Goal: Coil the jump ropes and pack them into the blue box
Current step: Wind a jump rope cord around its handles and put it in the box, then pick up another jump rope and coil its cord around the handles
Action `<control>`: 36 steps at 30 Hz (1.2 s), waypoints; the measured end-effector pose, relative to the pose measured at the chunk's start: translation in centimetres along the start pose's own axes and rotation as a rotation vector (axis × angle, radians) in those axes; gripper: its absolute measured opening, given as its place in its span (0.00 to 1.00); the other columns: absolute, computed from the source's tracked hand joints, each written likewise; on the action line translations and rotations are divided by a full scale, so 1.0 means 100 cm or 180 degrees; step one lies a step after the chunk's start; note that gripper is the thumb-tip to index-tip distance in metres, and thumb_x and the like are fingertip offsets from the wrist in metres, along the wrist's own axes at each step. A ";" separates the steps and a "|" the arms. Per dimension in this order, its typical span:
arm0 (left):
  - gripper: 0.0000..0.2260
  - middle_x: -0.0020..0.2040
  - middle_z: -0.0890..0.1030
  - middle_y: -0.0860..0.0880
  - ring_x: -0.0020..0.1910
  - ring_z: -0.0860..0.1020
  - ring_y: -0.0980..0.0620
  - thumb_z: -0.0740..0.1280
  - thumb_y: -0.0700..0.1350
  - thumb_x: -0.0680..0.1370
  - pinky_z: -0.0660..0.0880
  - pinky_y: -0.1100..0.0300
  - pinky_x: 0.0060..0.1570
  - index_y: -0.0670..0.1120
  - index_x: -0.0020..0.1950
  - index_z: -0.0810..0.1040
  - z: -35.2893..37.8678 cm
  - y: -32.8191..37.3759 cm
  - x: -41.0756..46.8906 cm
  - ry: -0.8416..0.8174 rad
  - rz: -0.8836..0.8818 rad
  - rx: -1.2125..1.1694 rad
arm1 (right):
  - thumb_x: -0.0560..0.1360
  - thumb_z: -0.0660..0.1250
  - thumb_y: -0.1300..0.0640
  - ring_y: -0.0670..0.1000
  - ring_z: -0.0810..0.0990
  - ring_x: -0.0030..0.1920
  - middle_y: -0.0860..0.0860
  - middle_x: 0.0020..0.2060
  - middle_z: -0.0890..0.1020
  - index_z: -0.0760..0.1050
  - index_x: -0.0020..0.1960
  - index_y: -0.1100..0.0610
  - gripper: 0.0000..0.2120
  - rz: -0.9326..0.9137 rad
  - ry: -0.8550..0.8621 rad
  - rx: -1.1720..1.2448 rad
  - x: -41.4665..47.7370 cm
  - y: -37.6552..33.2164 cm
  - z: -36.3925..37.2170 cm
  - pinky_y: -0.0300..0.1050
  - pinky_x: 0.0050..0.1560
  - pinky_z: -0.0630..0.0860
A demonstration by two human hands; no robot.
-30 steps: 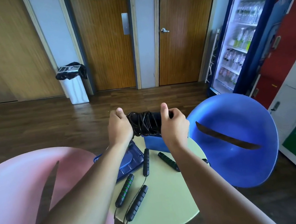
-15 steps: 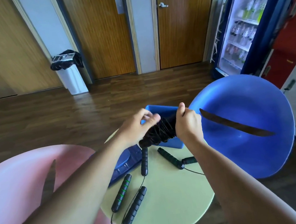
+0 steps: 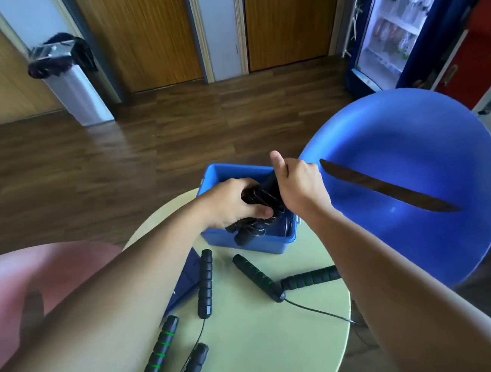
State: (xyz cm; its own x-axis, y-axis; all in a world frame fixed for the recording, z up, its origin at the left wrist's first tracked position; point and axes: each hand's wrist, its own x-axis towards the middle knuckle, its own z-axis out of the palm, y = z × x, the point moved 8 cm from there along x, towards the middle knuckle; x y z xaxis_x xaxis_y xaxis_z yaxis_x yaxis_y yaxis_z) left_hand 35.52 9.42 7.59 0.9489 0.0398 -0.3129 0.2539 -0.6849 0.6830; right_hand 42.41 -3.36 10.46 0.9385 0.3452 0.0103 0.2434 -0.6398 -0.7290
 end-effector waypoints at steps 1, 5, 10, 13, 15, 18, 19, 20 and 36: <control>0.16 0.45 0.85 0.53 0.47 0.83 0.47 0.78 0.58 0.70 0.80 0.46 0.50 0.54 0.51 0.79 0.001 -0.006 0.009 0.0008 -0.0052 -0.0126 | 0.83 0.48 0.40 0.62 0.76 0.48 0.57 0.39 0.78 0.72 0.39 0.55 0.26 0.0081 -0.0073 0.0079 0.009 0.009 0.005 0.52 0.46 0.69; 0.15 0.48 0.86 0.52 0.50 0.83 0.51 0.78 0.54 0.71 0.78 0.55 0.54 0.51 0.54 0.81 0.003 -0.033 0.038 0.0207 -0.0311 -0.0906 | 0.79 0.46 0.33 0.57 0.80 0.51 0.51 0.45 0.84 0.78 0.49 0.52 0.30 0.0611 0.0027 0.0935 0.032 0.050 0.014 0.54 0.55 0.76; 0.15 0.50 0.86 0.52 0.51 0.83 0.52 0.76 0.55 0.73 0.75 0.58 0.44 0.49 0.56 0.82 0.022 -0.069 0.066 0.0234 -0.0948 -0.1498 | 0.83 0.53 0.51 0.56 0.77 0.54 0.53 0.56 0.80 0.72 0.55 0.53 0.11 0.0848 0.0133 0.0698 0.033 0.102 0.031 0.47 0.50 0.73; 0.17 0.49 0.85 0.51 0.49 0.81 0.53 0.76 0.58 0.72 0.72 0.61 0.44 0.47 0.52 0.82 0.039 -0.090 0.082 0.0369 -0.1251 -0.1498 | 0.83 0.54 0.53 0.56 0.76 0.59 0.53 0.63 0.73 0.71 0.64 0.56 0.13 0.0801 -0.0012 0.0438 0.023 0.120 0.055 0.49 0.58 0.73; 0.18 0.47 0.85 0.50 0.47 0.80 0.52 0.76 0.60 0.71 0.71 0.59 0.44 0.46 0.48 0.82 0.053 -0.101 0.093 0.0409 -0.1442 -0.1488 | 0.83 0.58 0.54 0.57 0.77 0.57 0.54 0.65 0.70 0.69 0.67 0.57 0.14 0.0664 -0.0092 0.0280 0.020 0.126 0.069 0.50 0.57 0.73; 0.20 0.45 0.84 0.48 0.44 0.80 0.50 0.76 0.60 0.70 0.72 0.56 0.45 0.45 0.47 0.81 0.074 -0.108 0.102 0.0324 -0.1663 -0.1366 | 0.82 0.61 0.57 0.61 0.77 0.52 0.56 0.65 0.68 0.68 0.68 0.59 0.16 0.0456 0.0016 0.0108 0.016 0.126 0.074 0.48 0.48 0.71; 0.21 0.46 0.84 0.46 0.45 0.81 0.48 0.76 0.61 0.68 0.75 0.56 0.48 0.45 0.48 0.81 0.081 -0.111 0.107 0.0284 -0.1731 -0.1357 | 0.82 0.61 0.57 0.61 0.77 0.51 0.57 0.65 0.68 0.67 0.69 0.59 0.17 0.0437 0.0047 0.0065 0.016 0.128 0.076 0.48 0.45 0.70; 0.23 0.48 0.85 0.45 0.47 0.82 0.46 0.77 0.62 0.66 0.77 0.55 0.52 0.45 0.50 0.81 0.090 -0.113 0.111 0.0216 -0.1790 -0.1343 | 0.82 0.61 0.56 0.62 0.77 0.49 0.57 0.65 0.68 0.67 0.69 0.59 0.17 0.0423 0.0062 0.0044 0.015 0.129 0.078 0.47 0.43 0.69; 0.34 0.63 0.80 0.39 0.60 0.78 0.41 0.55 0.69 0.79 0.67 0.57 0.47 0.40 0.67 0.76 0.107 -0.099 0.122 -0.0448 -0.1629 0.0972 | 0.82 0.58 0.53 0.62 0.77 0.52 0.54 0.65 0.68 0.66 0.70 0.57 0.18 0.0231 0.0261 0.0033 0.014 0.136 0.082 0.49 0.46 0.73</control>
State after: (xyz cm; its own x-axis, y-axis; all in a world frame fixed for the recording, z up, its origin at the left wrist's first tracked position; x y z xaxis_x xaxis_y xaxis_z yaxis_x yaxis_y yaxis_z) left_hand 42.56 8.91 -10.03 0.6816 0.3366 -0.6497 0.5861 -0.7827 0.2094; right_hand 45.02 -5.93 -5.06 0.9705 0.2407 0.0130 0.1720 -0.6538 -0.7369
